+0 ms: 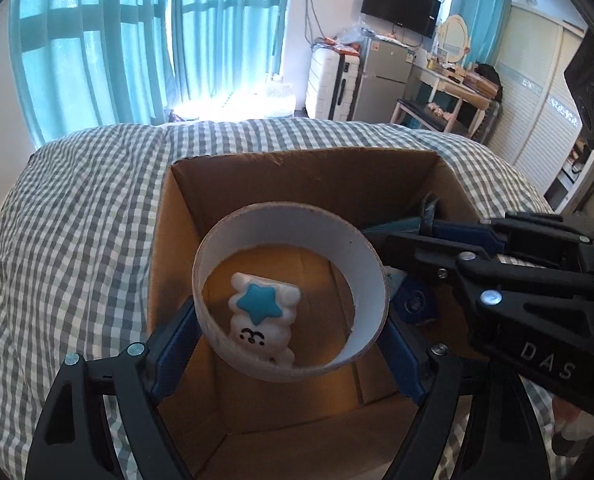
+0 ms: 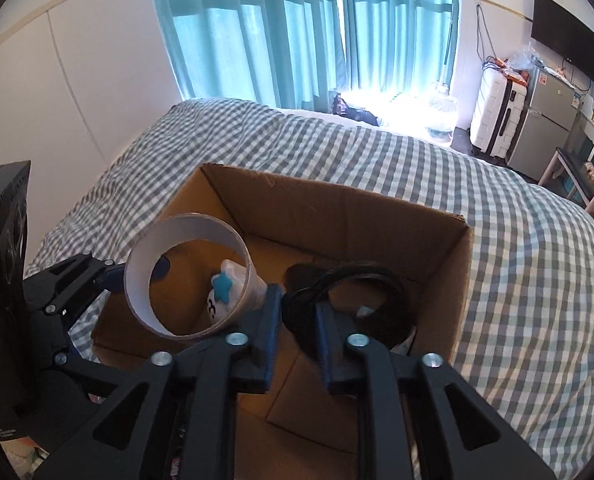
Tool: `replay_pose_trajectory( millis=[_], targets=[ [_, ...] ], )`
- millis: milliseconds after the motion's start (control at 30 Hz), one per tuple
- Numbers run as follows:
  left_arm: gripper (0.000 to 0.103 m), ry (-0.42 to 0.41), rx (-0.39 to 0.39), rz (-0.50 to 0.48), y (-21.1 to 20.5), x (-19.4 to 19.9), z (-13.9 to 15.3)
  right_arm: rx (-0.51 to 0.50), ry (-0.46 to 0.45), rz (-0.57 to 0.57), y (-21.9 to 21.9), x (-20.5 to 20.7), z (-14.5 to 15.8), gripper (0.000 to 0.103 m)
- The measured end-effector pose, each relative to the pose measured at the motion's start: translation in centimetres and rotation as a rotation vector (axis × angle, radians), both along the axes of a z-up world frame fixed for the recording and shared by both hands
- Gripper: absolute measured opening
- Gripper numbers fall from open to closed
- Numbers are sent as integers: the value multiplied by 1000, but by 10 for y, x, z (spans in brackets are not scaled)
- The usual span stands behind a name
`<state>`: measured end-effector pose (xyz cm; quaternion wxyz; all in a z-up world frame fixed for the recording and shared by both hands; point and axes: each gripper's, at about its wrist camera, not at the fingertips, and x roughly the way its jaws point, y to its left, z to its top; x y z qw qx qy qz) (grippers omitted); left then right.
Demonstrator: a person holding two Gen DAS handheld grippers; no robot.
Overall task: Organize objects
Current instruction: 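Carry tape roll and black cup into the box and release both, then withdraw both tools and move back toward the remaining items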
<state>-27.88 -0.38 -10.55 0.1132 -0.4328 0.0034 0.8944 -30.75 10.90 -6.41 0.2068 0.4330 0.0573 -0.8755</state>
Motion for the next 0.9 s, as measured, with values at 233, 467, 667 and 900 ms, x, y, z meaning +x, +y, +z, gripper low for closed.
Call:
replay_pose_trajectory(
  millis=[233, 467, 667, 900],
  targets=[
    [96, 2, -7, -5, -3, 16, 20, -34, 43, -34, 16, 16, 34, 55],
    [97, 52, -23, 28, -12, 46, 62, -43, 115, -58, 35, 50, 83, 63],
    [99, 113, -25, 68, -22, 85, 106, -39, 200, -45, 37, 93, 130, 71],
    [102, 196, -36, 100, -34, 128, 153, -51, 293, -18, 38, 146, 170, 88]
  ],
)
